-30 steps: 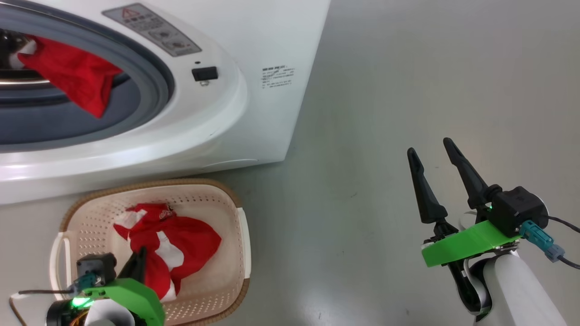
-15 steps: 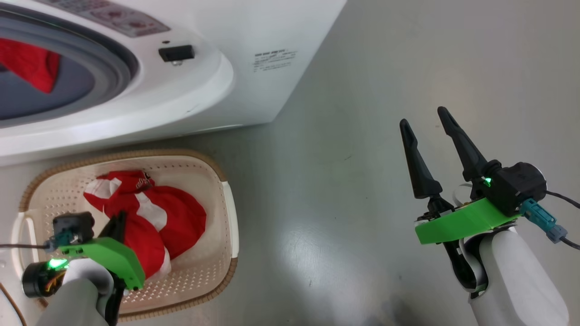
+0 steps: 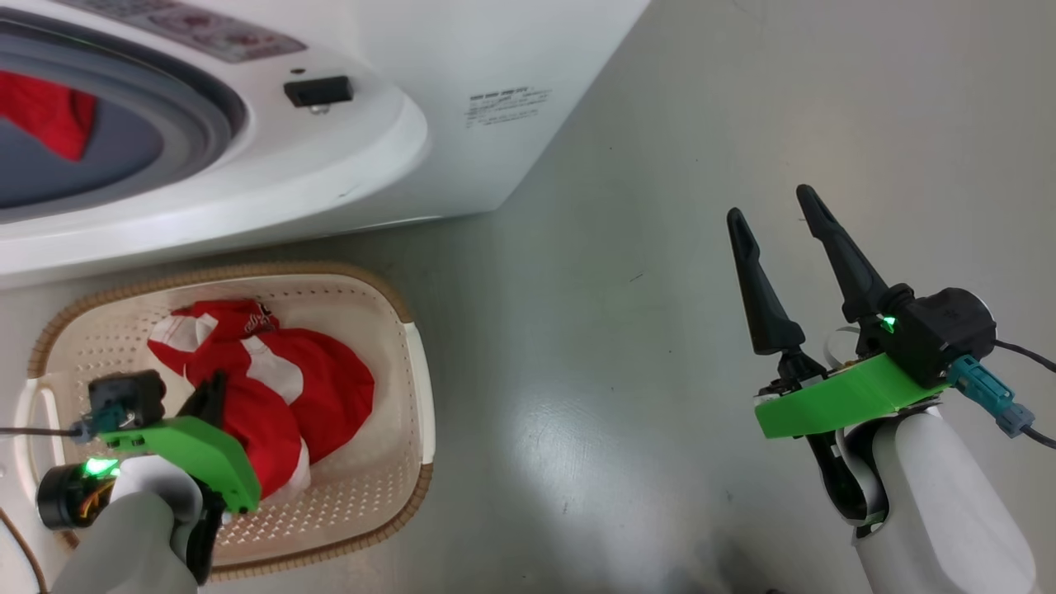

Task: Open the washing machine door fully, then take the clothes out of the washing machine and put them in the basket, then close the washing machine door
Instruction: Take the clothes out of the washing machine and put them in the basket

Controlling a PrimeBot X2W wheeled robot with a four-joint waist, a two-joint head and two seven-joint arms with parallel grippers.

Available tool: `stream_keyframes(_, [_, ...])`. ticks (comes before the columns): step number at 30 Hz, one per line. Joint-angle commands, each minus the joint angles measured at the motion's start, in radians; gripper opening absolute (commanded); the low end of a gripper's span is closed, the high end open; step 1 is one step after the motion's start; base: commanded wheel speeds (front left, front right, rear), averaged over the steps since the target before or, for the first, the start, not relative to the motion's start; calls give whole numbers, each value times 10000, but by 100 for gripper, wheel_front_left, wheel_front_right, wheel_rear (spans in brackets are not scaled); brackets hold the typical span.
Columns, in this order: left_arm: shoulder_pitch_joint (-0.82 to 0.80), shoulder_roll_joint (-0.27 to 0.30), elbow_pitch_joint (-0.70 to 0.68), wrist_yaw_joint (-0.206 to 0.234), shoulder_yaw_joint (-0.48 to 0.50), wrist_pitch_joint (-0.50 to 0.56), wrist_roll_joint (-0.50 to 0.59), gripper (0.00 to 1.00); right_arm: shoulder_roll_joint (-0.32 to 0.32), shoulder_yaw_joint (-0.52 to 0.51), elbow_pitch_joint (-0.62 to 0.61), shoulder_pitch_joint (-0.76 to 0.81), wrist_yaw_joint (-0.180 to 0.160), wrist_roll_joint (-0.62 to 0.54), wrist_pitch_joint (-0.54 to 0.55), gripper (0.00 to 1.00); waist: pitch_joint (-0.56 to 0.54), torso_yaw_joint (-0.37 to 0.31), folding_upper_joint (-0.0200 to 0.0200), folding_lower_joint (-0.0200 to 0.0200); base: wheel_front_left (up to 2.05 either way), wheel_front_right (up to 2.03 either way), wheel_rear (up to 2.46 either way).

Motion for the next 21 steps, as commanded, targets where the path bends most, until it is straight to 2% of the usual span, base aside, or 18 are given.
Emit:
stream_keyframes(1, [62,382,-18,6,123,-63,-158,100,15,188,-227,41,63,16,-65,100,-45,32,0,0,0,0,0])
stream_keyframes(11, [291,375,-237,6,-27,-63,-714,100,15,113,-66,133,63,-27,-65,100,-494,201,0,0,0,0,0])
stream_keyframes(21, [1073,313,-949,6,142,-63,-1080,100,15,15,219,470,63,-81,-65,100,-1510,496,0,0,0,0,0])
